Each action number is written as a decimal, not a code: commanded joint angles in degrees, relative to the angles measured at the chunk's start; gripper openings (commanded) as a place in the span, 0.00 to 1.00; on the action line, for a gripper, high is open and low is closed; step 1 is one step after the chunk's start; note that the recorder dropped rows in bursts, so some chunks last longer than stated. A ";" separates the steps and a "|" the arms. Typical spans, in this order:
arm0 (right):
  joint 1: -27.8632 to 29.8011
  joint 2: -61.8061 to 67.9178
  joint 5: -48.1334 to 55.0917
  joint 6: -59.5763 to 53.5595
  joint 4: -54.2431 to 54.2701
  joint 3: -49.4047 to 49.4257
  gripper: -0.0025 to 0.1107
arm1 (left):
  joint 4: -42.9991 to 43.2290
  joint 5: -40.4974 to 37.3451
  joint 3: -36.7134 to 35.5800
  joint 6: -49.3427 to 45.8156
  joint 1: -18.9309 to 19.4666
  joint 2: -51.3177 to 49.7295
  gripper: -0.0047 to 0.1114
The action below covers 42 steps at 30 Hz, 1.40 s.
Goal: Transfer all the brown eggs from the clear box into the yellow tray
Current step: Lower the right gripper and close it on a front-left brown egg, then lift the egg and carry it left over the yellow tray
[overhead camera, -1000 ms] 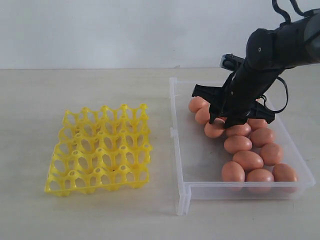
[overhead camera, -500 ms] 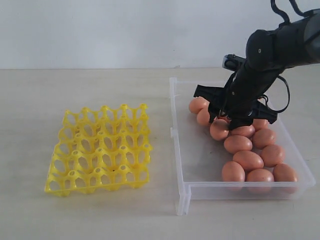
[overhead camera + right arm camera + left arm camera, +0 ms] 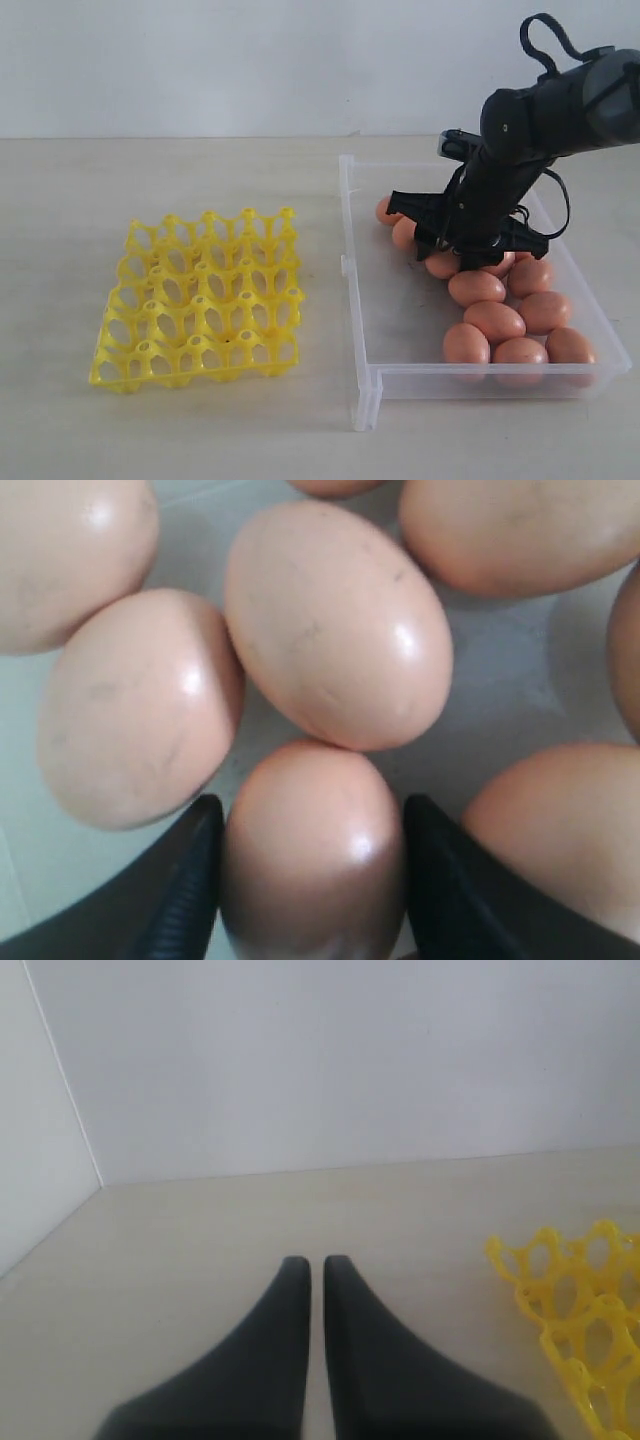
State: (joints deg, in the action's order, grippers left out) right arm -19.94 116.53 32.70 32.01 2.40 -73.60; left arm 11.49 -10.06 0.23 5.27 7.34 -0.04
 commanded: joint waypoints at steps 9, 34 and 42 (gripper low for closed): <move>1.75 0.09 0.33 -1.44 -1.50 0.17 0.44 | -0.02 0.18 -0.23 0.29 0.01 0.04 0.07; -1.19 -0.04 -88.53 -25.06 -0.05 28.84 0.02 | -0.02 0.18 -0.23 0.29 0.01 0.04 0.07; -1.19 -0.04 -102.66 -25.06 -4.72 34.47 0.02 | -0.02 0.18 -0.23 0.29 0.01 0.04 0.07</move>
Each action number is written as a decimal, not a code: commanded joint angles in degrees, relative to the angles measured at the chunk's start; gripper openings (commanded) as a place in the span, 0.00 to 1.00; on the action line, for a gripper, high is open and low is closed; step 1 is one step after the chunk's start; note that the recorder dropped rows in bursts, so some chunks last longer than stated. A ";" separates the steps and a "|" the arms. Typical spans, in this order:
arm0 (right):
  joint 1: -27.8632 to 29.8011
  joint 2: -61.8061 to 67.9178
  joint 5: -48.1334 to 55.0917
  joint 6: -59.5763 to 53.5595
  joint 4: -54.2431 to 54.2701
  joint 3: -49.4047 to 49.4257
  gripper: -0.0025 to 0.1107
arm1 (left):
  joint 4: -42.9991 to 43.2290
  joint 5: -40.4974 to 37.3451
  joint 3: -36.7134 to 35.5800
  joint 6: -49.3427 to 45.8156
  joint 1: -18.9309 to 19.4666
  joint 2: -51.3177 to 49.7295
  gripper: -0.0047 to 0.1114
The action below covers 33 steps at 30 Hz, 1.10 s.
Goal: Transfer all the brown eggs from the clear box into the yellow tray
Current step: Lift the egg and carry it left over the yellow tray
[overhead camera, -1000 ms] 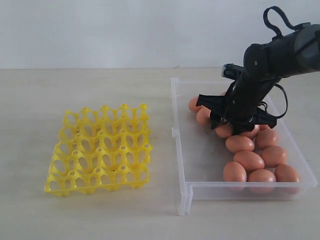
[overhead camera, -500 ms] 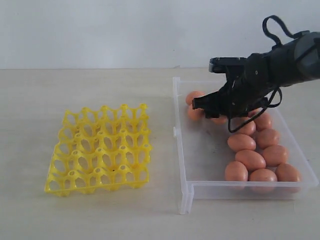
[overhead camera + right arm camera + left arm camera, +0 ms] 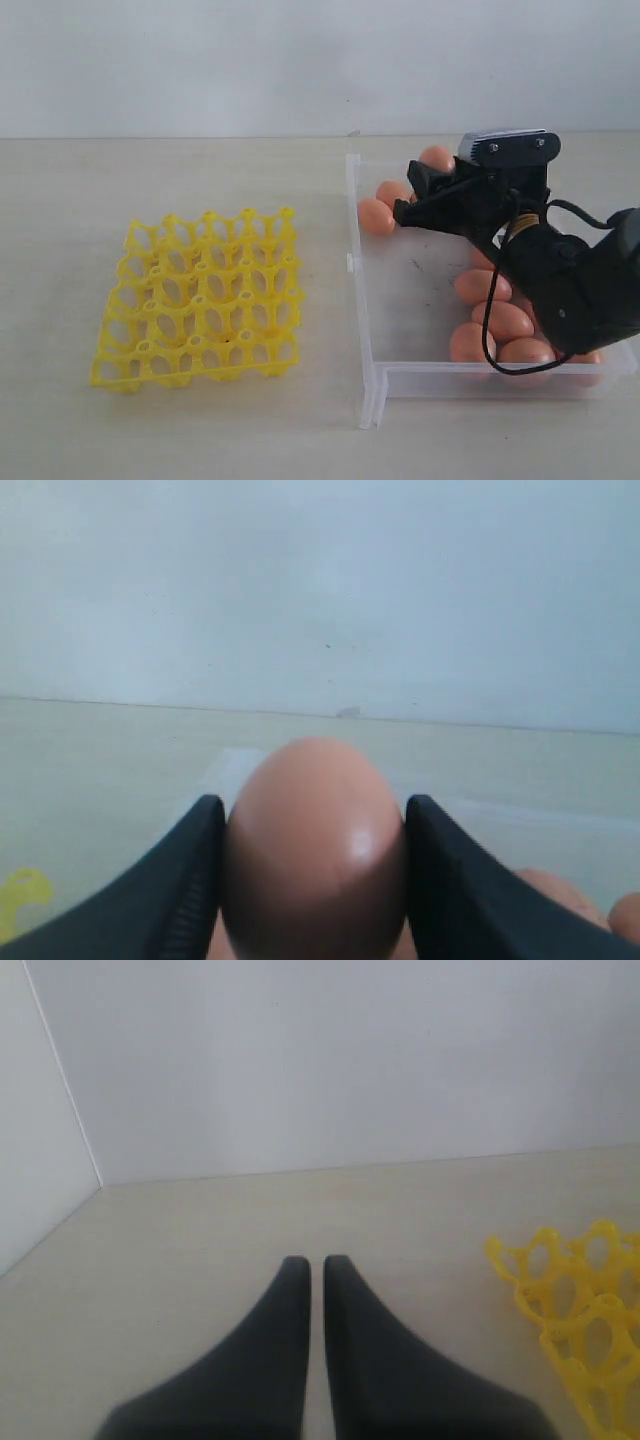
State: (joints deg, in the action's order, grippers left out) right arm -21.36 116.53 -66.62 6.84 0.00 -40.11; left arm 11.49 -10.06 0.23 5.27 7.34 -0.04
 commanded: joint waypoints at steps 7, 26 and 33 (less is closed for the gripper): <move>0.23 -0.04 -3.35 0.11 -7.99 0.73 0.02 | -0.02 0.18 -0.23 0.29 0.01 0.04 0.07; -8.76 -0.04 -3.35 9.31 -22.08 -10.81 0.02 | -0.02 0.18 -0.23 0.29 0.01 0.04 0.07; -14.26 0.09 -3.35 9.06 -21.55 -14.94 0.02 | -0.02 0.18 -0.23 0.29 0.01 0.04 0.07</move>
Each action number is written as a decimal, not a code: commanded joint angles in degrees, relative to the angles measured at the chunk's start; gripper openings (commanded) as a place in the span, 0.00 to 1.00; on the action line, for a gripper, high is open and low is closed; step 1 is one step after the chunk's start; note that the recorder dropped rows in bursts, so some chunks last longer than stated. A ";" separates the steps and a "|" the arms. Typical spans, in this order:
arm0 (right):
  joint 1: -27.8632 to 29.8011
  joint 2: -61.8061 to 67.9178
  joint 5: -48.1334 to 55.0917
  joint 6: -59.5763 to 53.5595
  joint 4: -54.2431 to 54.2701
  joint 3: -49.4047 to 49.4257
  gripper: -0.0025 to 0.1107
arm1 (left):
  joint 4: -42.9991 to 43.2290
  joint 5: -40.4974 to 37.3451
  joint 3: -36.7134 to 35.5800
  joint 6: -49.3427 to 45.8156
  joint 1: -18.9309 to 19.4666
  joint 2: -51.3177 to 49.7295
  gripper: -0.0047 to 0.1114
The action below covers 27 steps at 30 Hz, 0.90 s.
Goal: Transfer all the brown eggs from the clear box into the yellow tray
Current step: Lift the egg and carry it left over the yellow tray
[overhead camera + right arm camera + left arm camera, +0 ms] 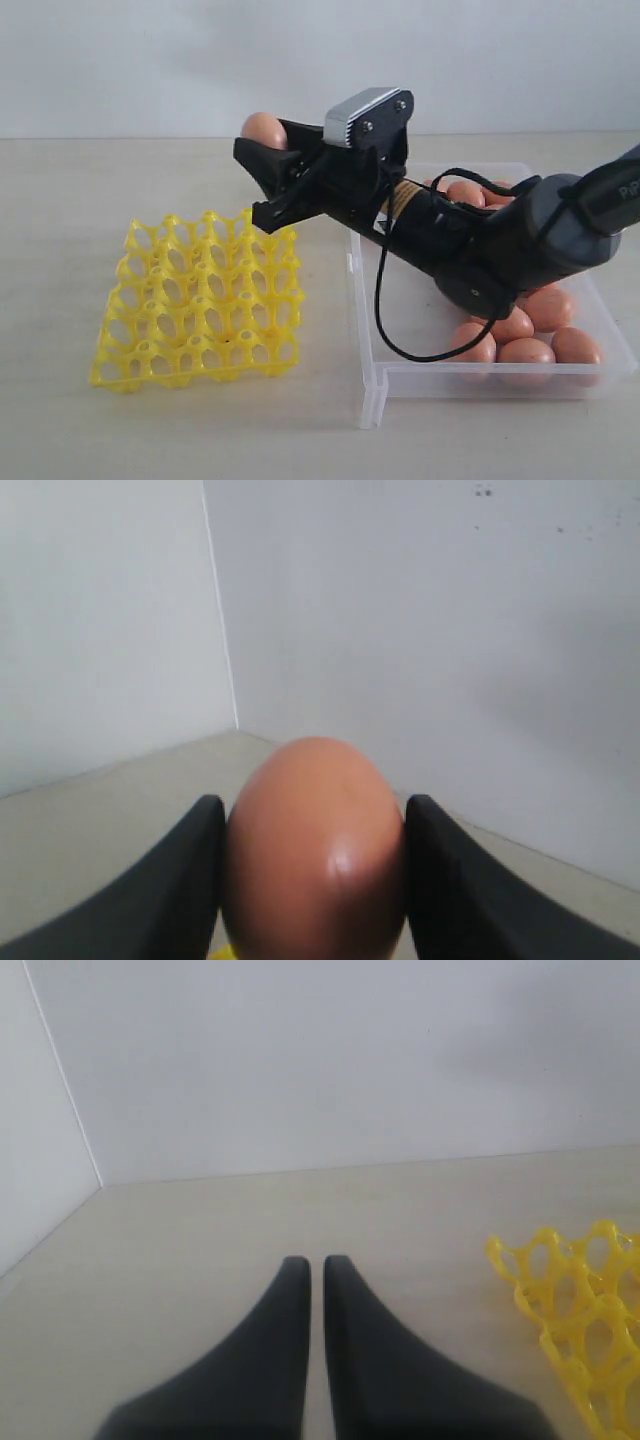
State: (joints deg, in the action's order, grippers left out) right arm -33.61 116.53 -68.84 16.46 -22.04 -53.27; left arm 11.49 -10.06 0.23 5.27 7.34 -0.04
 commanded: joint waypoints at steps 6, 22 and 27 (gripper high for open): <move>-5.33 2.89 -1.13 1.80 1.11 -5.46 0.02 | -0.02 0.18 -0.23 0.29 0.01 0.04 0.07; -12.94 21.01 7.96 14.69 6.93 -30.35 0.02 | -0.02 0.18 -0.23 0.29 0.01 0.04 0.07; -13.92 22.18 25.23 13.95 10.43 -38.00 0.02 | -0.02 0.18 -0.23 0.29 0.01 0.04 0.07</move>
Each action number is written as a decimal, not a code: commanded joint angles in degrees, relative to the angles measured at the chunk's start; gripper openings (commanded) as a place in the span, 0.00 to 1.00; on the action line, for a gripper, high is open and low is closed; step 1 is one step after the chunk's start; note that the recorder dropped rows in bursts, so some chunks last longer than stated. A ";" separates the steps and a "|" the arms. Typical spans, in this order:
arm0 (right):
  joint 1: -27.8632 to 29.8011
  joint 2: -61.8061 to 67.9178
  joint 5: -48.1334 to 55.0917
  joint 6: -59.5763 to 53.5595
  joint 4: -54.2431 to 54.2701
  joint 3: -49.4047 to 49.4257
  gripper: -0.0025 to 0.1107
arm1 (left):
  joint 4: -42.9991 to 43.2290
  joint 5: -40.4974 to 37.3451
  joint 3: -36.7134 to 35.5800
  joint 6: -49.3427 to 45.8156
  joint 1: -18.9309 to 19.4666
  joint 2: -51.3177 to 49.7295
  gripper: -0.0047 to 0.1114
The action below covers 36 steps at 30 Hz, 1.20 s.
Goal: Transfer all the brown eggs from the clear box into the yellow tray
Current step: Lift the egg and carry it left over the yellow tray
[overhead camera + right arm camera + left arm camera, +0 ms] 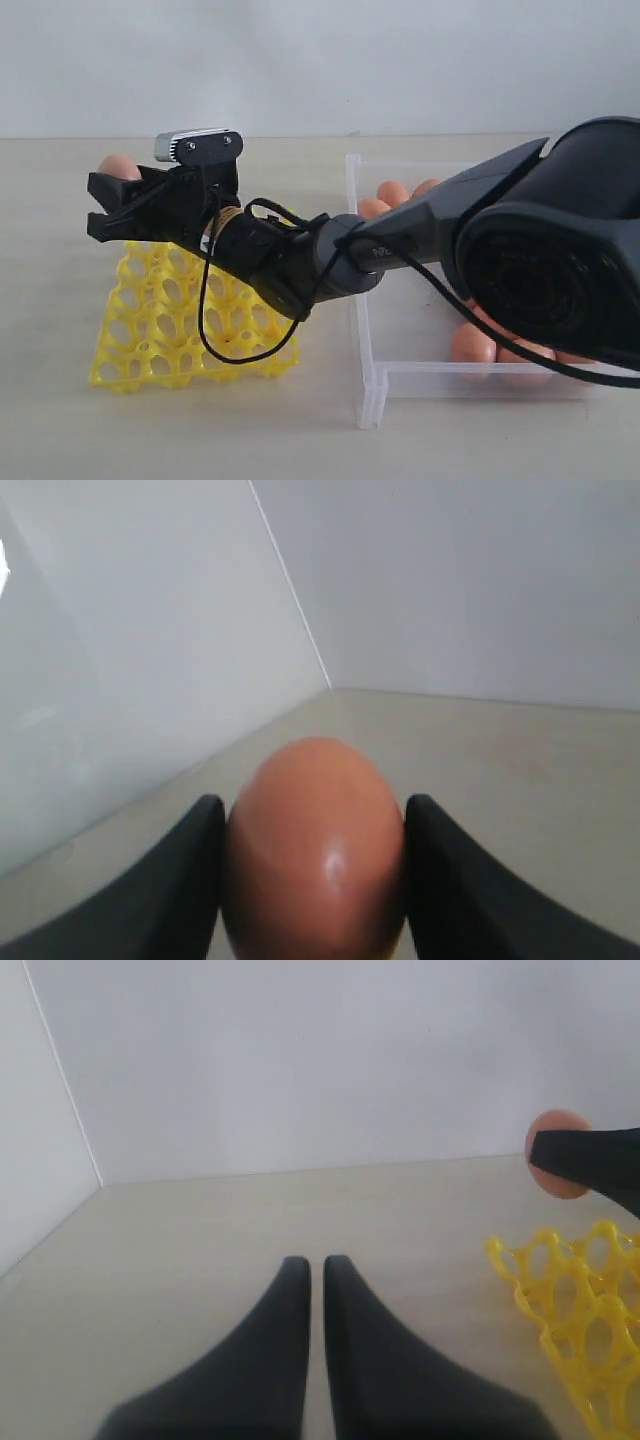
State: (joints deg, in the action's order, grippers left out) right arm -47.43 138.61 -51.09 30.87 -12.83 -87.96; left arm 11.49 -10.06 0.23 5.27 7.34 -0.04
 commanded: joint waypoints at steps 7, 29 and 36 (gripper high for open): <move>0.10 0.11 10.26 -15.45 -3.01 -7.97 0.02 | -0.02 0.18 -0.23 0.29 0.01 0.04 0.07; 1.60 7.16 7.84 4.33 -10.80 -8.24 0.02 | -0.02 0.18 -0.23 0.29 0.01 0.04 0.07; -1.08 5.82 10.51 -3.39 -13.40 -8.24 0.02 | -0.02 0.18 -0.23 0.29 -0.09 0.04 0.07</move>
State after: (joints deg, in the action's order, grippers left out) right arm -48.43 145.62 -41.92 27.95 -25.73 -95.94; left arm 11.49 -10.06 0.23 5.27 7.34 -0.04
